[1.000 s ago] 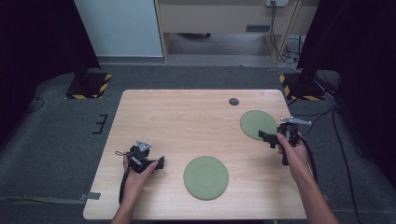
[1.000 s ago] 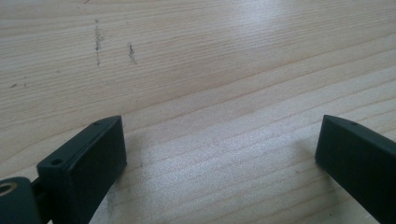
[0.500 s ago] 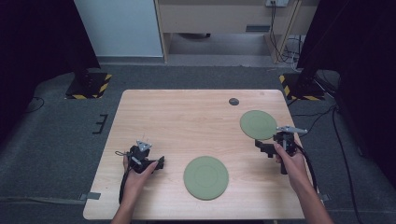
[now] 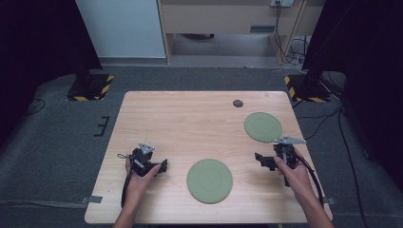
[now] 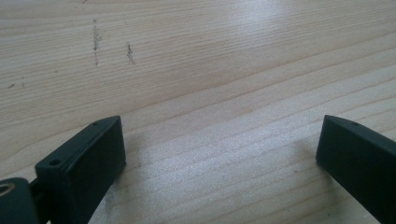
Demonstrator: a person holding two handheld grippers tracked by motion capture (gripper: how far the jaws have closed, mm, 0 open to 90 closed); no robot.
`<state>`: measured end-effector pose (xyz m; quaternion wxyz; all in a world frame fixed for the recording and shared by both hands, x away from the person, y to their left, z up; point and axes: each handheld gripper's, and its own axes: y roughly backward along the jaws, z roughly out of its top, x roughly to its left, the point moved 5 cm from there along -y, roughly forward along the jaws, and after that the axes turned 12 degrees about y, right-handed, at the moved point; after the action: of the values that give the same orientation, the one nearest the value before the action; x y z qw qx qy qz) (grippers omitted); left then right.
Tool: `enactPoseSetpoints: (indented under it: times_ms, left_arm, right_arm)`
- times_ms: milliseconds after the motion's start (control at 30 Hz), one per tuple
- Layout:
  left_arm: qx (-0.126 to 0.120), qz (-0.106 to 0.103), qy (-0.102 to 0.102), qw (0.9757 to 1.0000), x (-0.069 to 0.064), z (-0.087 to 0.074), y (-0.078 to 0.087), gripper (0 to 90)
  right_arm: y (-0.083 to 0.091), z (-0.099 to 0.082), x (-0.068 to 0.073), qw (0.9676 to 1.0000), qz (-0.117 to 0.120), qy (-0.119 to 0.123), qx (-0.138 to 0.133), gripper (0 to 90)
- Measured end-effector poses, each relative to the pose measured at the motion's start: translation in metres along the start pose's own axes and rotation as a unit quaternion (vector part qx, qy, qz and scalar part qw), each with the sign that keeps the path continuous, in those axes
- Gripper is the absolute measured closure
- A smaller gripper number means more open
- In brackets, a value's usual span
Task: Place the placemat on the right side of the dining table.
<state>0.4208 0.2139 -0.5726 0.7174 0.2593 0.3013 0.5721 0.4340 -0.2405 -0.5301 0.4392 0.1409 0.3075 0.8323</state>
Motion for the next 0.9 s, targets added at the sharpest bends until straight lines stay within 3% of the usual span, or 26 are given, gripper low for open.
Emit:
enactPoseSetpoints:
  times_ms: [700, 900]
  left_arm:
    - [0.000, -0.001, -0.001, 1.0000, -0.001, 0.000, 0.000, 0.8]
    - [0.000, -0.001, -0.001, 1.0000, -0.001, 0.000, 0.000, 0.7]
  right_arm:
    - [-0.008, -0.010, 0.037, 0.9988, 0.030, 0.033, 0.020, 6.7]
    - [-0.017, -0.012, 0.042, 0.9988, 0.028, 0.029, 0.027, 6.4]
